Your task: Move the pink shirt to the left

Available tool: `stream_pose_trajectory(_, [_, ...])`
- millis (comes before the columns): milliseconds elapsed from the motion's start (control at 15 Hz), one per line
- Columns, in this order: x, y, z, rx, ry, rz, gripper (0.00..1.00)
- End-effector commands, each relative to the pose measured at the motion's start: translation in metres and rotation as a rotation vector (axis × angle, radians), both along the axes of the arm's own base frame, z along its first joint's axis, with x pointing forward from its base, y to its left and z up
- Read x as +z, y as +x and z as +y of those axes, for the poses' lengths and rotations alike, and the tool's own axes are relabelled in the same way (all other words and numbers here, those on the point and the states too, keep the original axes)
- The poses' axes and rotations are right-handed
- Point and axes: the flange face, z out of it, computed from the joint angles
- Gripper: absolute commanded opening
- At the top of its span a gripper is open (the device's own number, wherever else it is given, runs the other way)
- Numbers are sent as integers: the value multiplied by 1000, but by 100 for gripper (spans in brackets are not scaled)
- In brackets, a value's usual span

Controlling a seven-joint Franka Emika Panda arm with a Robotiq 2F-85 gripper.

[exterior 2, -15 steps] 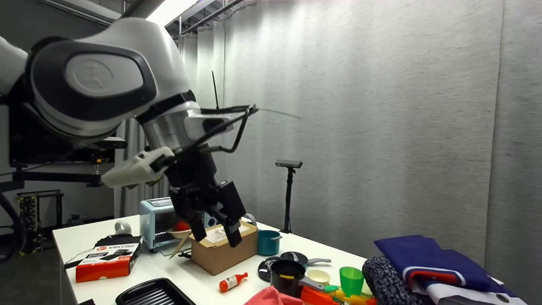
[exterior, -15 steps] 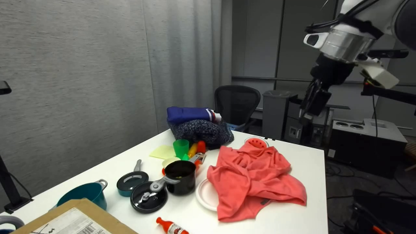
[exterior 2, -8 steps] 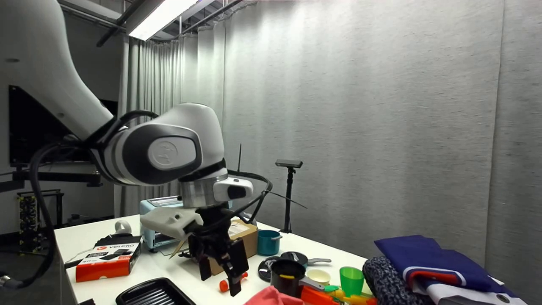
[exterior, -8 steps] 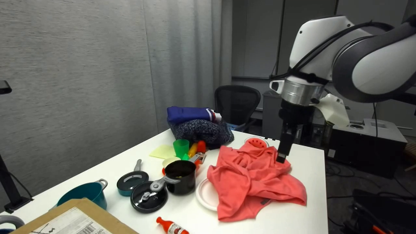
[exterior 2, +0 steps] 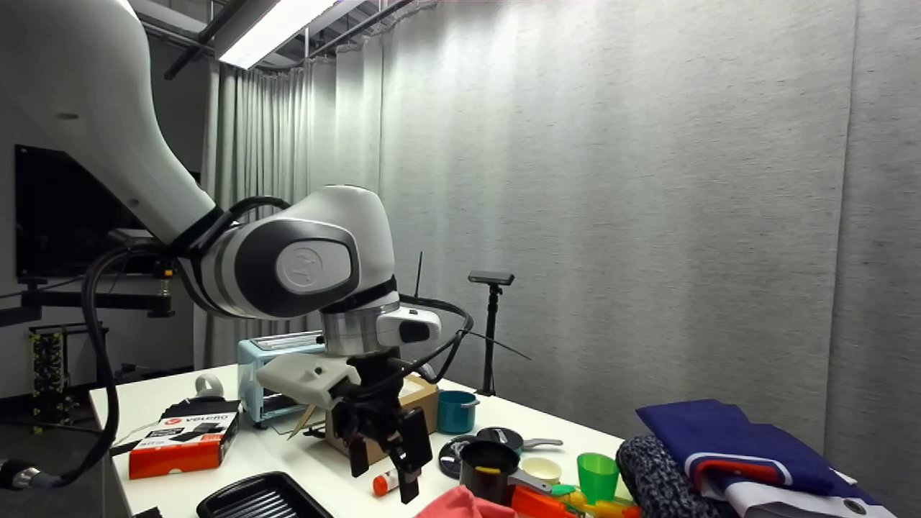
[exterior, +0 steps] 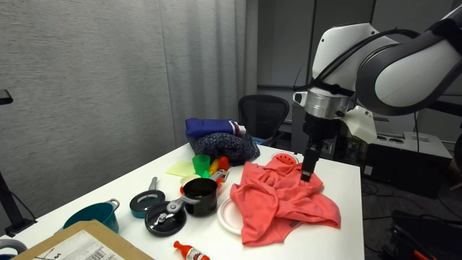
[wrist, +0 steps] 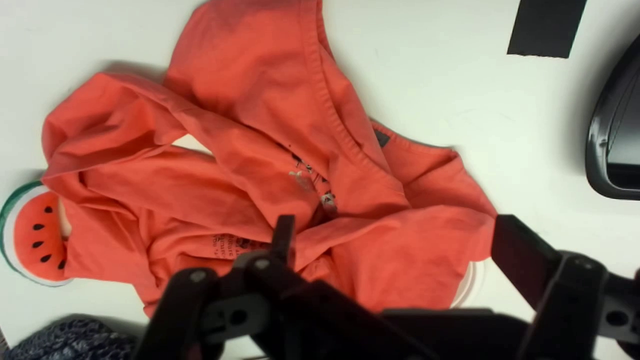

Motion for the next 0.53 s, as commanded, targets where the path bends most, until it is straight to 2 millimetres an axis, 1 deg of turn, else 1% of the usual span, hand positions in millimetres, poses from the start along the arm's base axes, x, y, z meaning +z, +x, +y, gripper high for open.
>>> stream_pose_trajectory(0, [-6,2,2,-3,-5,9,100])
stream_pose_trajectory(133, [-34,8,3,-20,-3,47,100])
stream_pose_trajectory(467, [-122,17,2,-78,46,85,100])
